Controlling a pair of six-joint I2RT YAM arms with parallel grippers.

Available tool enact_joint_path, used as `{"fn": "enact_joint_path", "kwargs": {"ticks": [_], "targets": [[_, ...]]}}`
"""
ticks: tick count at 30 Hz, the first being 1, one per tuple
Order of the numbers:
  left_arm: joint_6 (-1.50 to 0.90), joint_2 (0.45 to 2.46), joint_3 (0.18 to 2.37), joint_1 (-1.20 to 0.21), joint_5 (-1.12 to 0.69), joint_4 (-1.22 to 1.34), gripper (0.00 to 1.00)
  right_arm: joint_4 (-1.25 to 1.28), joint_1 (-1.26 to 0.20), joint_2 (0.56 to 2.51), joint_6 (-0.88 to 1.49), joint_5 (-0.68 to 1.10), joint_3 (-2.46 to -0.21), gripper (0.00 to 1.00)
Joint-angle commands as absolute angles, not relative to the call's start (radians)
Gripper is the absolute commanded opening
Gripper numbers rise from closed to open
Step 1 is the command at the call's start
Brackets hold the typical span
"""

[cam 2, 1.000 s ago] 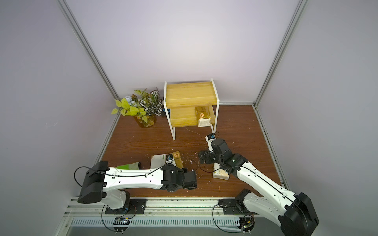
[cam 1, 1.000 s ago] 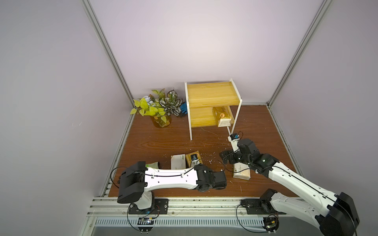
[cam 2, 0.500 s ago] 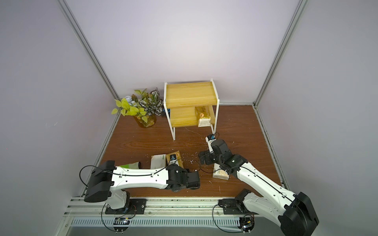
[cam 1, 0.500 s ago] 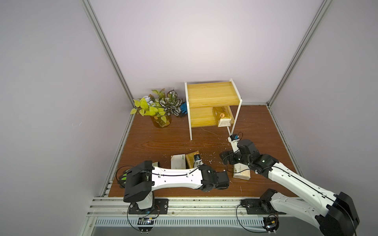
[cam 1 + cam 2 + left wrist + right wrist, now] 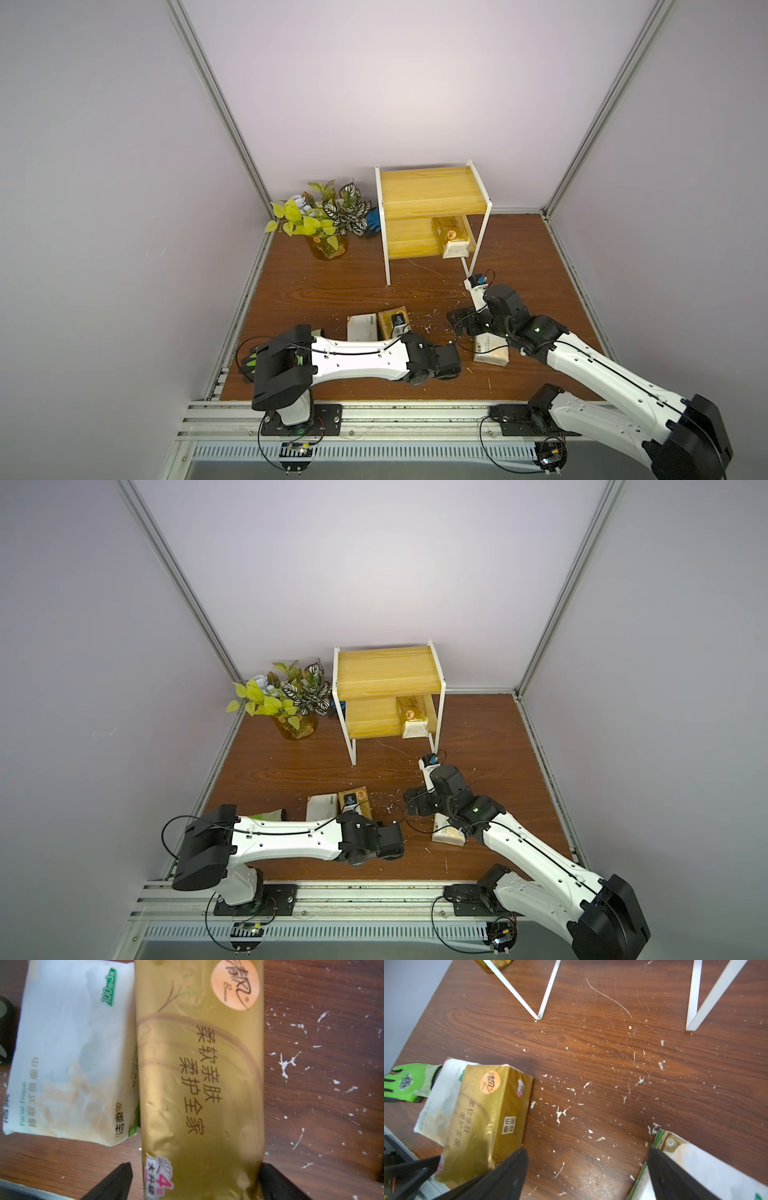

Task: Place the tissue boxes on the shelf by color
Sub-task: Pick up the box of tissues from the center of the board.

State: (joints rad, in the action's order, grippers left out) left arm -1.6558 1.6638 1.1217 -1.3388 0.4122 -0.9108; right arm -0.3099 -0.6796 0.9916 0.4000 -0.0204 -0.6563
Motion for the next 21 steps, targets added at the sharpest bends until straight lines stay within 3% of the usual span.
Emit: {"fn": "enact_joint_path", "kwargs": {"ticks": [1,15,21], "targets": [[-1.617,1.672,1.093,-1.316,0.383,-0.885,0.98,-0.289,-0.684,0.985,0.388,-0.019,-0.661,0.96],[-1.583,1.667,1.042,-1.285,0.369,-0.825,0.97,-0.287,-0.685,0.985,0.381,-0.032,-0.657,0.96],[-1.553,1.692,1.057,-1.279,0.369,-0.825,0.7,-0.291,-0.685,0.979,0.387,-0.049,-0.657,0.93]]}}
